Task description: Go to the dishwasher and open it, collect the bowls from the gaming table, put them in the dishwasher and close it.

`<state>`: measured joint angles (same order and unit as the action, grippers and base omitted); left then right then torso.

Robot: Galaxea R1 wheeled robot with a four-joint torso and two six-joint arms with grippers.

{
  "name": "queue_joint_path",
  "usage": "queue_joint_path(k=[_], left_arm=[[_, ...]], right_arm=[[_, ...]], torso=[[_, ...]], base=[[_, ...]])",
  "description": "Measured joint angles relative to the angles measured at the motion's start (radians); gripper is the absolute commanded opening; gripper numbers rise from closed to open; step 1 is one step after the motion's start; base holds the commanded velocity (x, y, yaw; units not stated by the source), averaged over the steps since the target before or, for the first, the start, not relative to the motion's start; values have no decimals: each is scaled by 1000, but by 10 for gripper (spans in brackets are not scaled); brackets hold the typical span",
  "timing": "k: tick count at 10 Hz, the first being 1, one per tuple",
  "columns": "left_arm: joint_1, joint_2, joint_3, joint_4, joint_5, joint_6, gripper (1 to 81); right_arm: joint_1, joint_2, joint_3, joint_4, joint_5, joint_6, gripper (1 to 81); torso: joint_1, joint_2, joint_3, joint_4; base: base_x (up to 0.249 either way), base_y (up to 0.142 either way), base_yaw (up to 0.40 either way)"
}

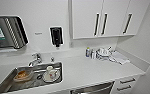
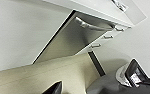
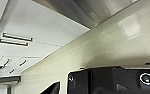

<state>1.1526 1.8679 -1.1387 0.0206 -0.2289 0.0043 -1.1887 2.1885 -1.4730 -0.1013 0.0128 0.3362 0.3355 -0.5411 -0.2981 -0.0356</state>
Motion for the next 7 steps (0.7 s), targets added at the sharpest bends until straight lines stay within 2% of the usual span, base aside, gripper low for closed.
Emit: queue_joint_path(k=[3,7], left_arm=[[-39,-63,58,10,35,0,811],[-78,-64,61,13,80,0,811]], right_arm=[[64,-18,44,0,0,74,811],[76,-73,64,1,-7,132,811]], torso=[[66,-105,0,0],[152,-242,0,0]], base=[[0,0,0],[0,0,0]])
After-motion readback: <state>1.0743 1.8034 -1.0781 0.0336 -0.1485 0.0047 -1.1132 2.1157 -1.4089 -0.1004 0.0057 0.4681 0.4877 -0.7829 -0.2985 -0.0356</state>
